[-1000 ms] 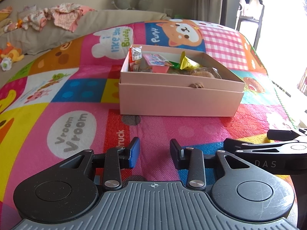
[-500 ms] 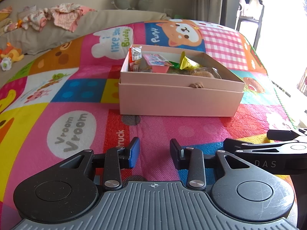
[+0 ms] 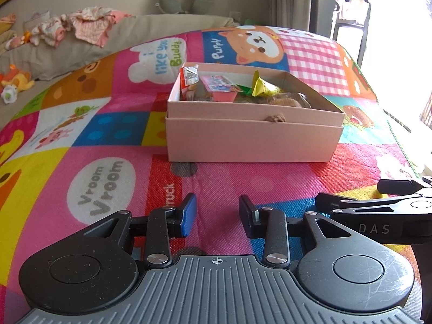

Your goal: Organize objects

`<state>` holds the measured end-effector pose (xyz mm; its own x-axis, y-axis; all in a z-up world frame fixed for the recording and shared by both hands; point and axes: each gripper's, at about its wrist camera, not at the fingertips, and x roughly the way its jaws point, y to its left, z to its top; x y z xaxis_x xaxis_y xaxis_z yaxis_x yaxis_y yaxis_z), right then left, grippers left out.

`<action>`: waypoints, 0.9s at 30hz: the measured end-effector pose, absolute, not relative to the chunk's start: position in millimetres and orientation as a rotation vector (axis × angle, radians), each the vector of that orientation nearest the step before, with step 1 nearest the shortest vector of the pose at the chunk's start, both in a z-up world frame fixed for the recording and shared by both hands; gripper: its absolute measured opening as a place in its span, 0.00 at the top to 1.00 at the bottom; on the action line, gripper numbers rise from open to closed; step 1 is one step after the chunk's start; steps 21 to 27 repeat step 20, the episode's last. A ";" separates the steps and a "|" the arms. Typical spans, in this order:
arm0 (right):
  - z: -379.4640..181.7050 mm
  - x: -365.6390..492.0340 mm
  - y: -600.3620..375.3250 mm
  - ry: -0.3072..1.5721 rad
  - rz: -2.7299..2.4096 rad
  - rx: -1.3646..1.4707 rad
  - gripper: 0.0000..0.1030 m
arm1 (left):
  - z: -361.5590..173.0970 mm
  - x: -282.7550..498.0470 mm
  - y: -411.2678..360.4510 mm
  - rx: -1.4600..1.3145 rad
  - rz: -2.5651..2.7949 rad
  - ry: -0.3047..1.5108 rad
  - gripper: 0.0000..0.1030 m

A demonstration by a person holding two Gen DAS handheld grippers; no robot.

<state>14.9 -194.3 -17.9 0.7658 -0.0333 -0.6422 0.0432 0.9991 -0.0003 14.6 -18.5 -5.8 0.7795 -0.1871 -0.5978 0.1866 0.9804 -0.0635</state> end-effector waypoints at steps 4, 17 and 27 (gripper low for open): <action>-17.9 15.0 -194.8 0.697 -0.041 0.016 0.00 | -5.9 14.9 -17.7 -0.009 -0.205 0.646 0.62; -18.1 14.7 -194.6 0.697 -0.041 0.015 0.00 | -5.9 14.7 -15.6 -0.031 -0.219 0.646 0.59; -18.2 14.8 -194.5 0.697 -0.041 0.015 0.00 | -6.4 14.9 -14.7 -0.041 -0.226 0.646 0.58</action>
